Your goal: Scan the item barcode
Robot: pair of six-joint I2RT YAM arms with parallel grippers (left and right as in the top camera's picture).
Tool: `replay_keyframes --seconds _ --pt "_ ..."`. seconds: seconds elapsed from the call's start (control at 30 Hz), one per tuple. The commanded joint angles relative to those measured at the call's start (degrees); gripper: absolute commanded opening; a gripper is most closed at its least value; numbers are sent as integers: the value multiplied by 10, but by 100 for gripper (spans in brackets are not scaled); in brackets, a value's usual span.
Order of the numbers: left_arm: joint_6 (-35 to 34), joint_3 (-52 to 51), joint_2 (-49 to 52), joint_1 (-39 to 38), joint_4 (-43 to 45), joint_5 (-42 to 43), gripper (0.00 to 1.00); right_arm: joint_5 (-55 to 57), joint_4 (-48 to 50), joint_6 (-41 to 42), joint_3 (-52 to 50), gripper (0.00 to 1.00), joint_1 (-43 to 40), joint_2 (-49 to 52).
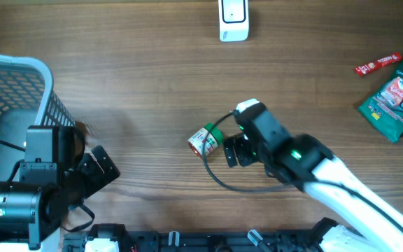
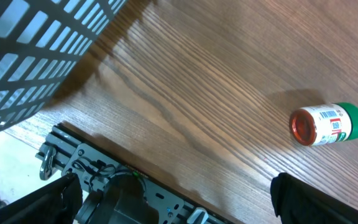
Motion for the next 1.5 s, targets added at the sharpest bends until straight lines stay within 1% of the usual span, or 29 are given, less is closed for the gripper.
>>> replay_keyframes --seconds 0.0,0.07,0.1,0.17,0.2,0.27,0.3,0.37,0.43,0.47,0.53,0.63,0.8,0.83,0.87,0.93,1.07,1.2,1.37,1.4,1.47 --pt "-5 2 0 -2 0 3 100 17 41 -15 -68 100 54 -125" --pt "-5 2 0 -2 0 3 100 4 144 -42 -151 100 101 -173" --pt "-5 2 0 -2 0 3 100 6 235 -70 -224 99 124 -176" --pt "-5 2 0 -2 0 3 100 26 396 -76 -317 100 127 -143" --pt "-5 2 0 -2 0 3 100 31 480 -100 -346 100 127 -117" --pt "-5 2 0 -2 0 3 100 32 561 -186 -359 100 127 -57" --pt "-5 2 0 -2 0 3 100 33 580 -196 -359 100 127 -19" --pt "-5 2 0 -2 0 3 100 30 654 -211 -359 100 127 68" --pt "-5 2 0 -2 0 3 100 40 729 -224 -359 100 126 128" --pt "-5 2 0 -2 0 3 100 45 745 -224 -359 100 126 148" --pt "-5 2 0 -2 0 3 100 48 764 -232 -359 100 125 172" --pt "-5 2 0 -2 0 3 100 36 775 -242 -359 100 120 175" --pt "-5 2 0 -2 0 3 100 -52 799 -244 -357 100 33 175" --pt "-5 2 0 -2 0 3 100 -86 800 -252 -352 100 19 175" --pt "-5 2 0 -2 0 3 100 -116 800 -256 -347 100 11 175" --pt "-5 2 0 -2 0 3 100 -121 800 -257 -340 100 8 188" --pt "-5 2 0 -2 0 3 100 -129 800 -293 -315 100 8 223" --pt "-5 2 0 -2 0 3 100 -129 779 -364 -300 100 8 228" --pt "-5 2 0 -2 0 3 100 -129 737 -356 -276 100 9 228" --pt "-5 2 0 -2 0 3 100 -129 707 -334 -258 100 9 224" --pt "-5 2 0 -2 0 3 100 -129 570 -216 -203 100 9 180"
